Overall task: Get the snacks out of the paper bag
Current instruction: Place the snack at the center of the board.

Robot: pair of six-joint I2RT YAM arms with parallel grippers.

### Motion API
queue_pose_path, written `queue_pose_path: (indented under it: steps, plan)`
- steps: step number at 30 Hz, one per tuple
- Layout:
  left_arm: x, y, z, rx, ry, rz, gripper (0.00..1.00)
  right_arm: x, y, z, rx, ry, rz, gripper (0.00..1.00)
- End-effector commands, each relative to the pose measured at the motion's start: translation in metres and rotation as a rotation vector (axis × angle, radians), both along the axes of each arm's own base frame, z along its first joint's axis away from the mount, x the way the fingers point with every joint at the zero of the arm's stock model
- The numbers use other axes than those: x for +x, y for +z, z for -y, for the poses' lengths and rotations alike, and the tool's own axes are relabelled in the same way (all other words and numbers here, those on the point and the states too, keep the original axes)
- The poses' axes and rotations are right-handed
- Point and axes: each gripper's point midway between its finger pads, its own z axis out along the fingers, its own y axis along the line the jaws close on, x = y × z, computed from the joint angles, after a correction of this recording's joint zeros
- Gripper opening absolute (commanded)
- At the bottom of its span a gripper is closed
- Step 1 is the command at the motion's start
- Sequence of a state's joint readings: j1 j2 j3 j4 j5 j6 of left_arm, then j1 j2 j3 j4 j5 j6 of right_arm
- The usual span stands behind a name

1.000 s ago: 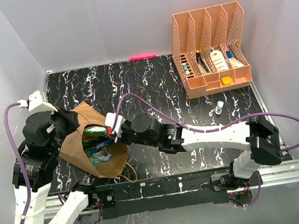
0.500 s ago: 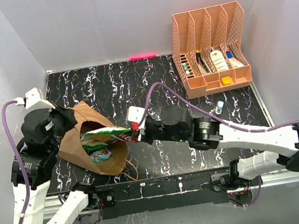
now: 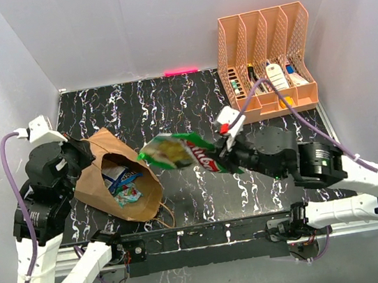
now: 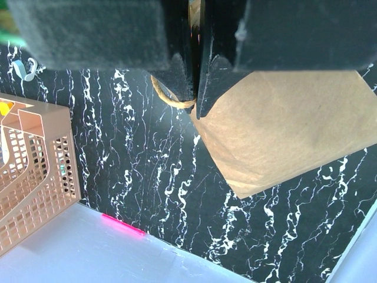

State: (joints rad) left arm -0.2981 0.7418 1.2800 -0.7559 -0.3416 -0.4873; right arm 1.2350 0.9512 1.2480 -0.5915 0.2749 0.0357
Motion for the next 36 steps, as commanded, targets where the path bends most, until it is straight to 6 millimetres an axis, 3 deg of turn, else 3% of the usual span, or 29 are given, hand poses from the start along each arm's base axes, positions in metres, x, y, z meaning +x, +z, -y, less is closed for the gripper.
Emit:
queue_pose_path:
  steps: [1,5,9,15,19,22,25,29,35,36]
  plan:
    - [0.000,0.008,-0.009,0.022,0.040,0.047,0.00,0.042,0.012,0.060,0.076,-0.401,0.047,0.07]
    - [-0.001,0.010,-0.011,0.035,0.040,0.046,0.00,0.070,-0.007,0.092,0.103,-0.718,0.082,0.07]
    - [0.000,0.011,-0.013,0.055,0.042,0.044,0.00,0.095,-0.007,0.075,0.141,-0.756,0.133,0.07]
    - [0.005,0.013,-0.012,0.077,0.037,0.025,0.00,0.169,-0.040,0.034,0.217,-0.676,-0.051,0.07]
    - [0.006,0.012,-0.011,0.080,0.038,0.012,0.00,0.205,-0.029,0.007,0.379,-0.625,-0.110,0.07]
    - [0.007,0.013,-0.009,0.071,0.027,0.009,0.00,0.236,-0.028,0.013,0.517,-0.667,-0.206,0.07]
    - [0.007,0.015,-0.006,0.061,0.015,0.005,0.00,0.260,-0.038,0.033,0.687,-0.722,-0.336,0.07]
    - [0.007,0.016,-0.003,0.052,-0.001,0.003,0.00,0.269,-0.086,0.063,0.863,-0.811,-0.538,0.07]
    - [0.005,0.014,0.003,0.041,-0.034,0.011,0.00,0.242,-0.173,0.096,0.881,-0.943,-0.698,0.07]
    - [0.005,0.014,0.005,0.040,-0.045,0.016,0.00,0.240,-0.180,0.100,0.883,-0.965,-0.705,0.07]
